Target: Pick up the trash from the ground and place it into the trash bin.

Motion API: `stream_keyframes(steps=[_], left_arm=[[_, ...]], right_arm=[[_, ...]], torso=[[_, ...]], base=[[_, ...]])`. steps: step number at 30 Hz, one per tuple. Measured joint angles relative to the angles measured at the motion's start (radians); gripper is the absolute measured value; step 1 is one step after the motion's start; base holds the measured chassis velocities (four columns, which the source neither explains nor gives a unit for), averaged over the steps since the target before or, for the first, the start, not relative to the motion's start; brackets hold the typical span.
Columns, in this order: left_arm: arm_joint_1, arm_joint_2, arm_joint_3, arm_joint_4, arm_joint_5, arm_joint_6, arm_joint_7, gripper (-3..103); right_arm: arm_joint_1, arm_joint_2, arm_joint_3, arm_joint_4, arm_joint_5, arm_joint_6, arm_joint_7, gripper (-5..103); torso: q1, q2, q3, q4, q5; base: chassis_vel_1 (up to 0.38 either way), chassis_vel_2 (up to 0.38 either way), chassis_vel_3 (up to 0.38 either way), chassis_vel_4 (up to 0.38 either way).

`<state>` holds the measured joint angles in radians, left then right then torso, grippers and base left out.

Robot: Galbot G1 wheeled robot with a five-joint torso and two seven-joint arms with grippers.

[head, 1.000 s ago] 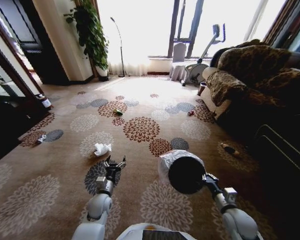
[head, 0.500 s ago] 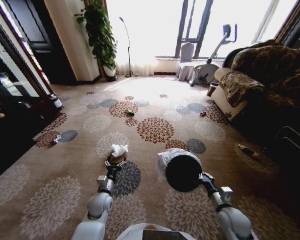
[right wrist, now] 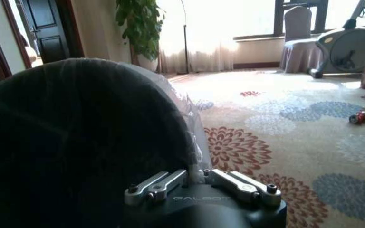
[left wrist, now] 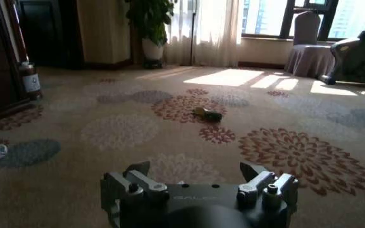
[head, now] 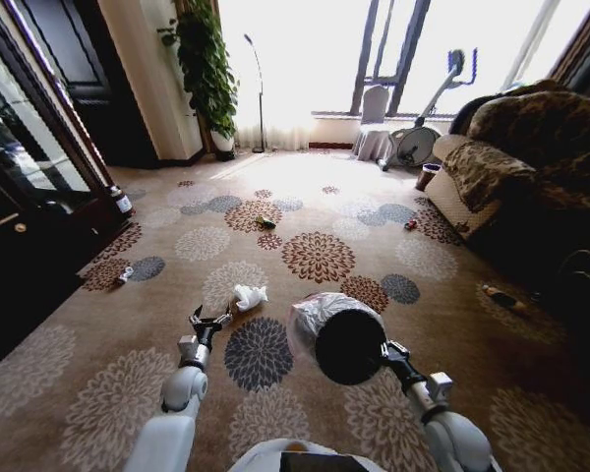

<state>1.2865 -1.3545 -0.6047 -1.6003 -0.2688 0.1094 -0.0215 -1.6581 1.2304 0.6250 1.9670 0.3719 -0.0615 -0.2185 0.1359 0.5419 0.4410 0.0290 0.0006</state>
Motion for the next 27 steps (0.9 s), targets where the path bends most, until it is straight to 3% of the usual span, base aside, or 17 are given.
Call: stream_keyframes(steps=[4, 10, 27], left_arm=[[-0.050, 0.014, 0.017, 0.068, -0.005, 0.017, 0.000, 96], [-0.079, 0.014, 0.045, 0.109, -0.004, 0.018, 0.001, 96], [-0.088, -0.007, 0.077, 0.160, 0.013, 0.004, 0.005, 97]], right_arm=[[-0.007, -0.004, 0.003, 0.008, 0.003, 0.009, 0.001, 0], [-0.017, 0.003, 0.012, -0.006, -0.024, 0.112, 0.021, 0], [-0.034, 0.009, -0.008, -0.024, -0.056, 0.078, -0.037, 0]], torso=[[0.000, 0.000, 0.000, 0.0002, -0.0019], [0.000, 0.000, 0.000, 0.0000, -0.0005], [0.000, 0.000, 0.000, 0.0002, -0.0005]], base=[[0.000, 0.000, 0.000, 0.000], [0.000, 0.000, 0.000, 0.000], [-0.011, 0.009, 0.009, -0.014]])
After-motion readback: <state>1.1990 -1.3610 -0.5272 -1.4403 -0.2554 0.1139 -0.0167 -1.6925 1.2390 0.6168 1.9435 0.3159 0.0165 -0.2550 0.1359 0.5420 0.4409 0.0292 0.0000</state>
